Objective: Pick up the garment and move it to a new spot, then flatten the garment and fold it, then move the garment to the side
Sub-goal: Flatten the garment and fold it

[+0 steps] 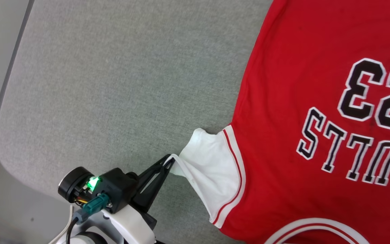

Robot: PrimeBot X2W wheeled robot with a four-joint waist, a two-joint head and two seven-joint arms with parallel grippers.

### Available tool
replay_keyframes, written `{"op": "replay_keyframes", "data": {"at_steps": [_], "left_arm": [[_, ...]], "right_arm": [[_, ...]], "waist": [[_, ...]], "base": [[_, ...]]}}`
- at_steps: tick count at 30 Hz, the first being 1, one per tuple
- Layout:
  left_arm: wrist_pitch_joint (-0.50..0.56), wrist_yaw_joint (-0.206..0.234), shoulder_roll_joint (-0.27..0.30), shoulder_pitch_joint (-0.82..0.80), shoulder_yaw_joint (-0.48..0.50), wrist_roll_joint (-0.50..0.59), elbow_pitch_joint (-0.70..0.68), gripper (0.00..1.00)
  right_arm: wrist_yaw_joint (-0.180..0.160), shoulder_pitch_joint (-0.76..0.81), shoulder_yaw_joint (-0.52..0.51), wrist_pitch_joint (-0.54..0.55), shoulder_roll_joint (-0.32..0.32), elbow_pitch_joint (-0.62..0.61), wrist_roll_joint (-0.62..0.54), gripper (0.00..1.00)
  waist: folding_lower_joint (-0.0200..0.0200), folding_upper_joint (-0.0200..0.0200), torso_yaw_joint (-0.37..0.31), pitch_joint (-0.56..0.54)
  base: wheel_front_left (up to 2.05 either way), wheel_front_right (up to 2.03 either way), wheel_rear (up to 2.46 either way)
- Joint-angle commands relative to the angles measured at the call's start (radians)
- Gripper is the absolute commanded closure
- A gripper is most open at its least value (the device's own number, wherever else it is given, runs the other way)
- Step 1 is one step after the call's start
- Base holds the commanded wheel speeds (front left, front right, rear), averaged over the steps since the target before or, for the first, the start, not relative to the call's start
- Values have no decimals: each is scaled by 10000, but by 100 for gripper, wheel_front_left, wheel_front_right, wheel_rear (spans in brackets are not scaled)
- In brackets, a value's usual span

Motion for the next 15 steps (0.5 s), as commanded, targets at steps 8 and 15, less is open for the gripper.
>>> {"op": "replay_keyframes", "data": {"at_steps": [8,15], "left_arm": [[67,304,214,253,234,-153,74,100],[-106,578,228,685,438,-443,334,100]], "right_arm": [[-16,2012,-113,-525,86,384,819,100],[-16,4007,-380,-1024,393,22,1519,100]], "waist": [[0,0,-1034,-1583],[0,0,-1758,-2785]], "base": [[0,0,0],[0,0,0]]}}
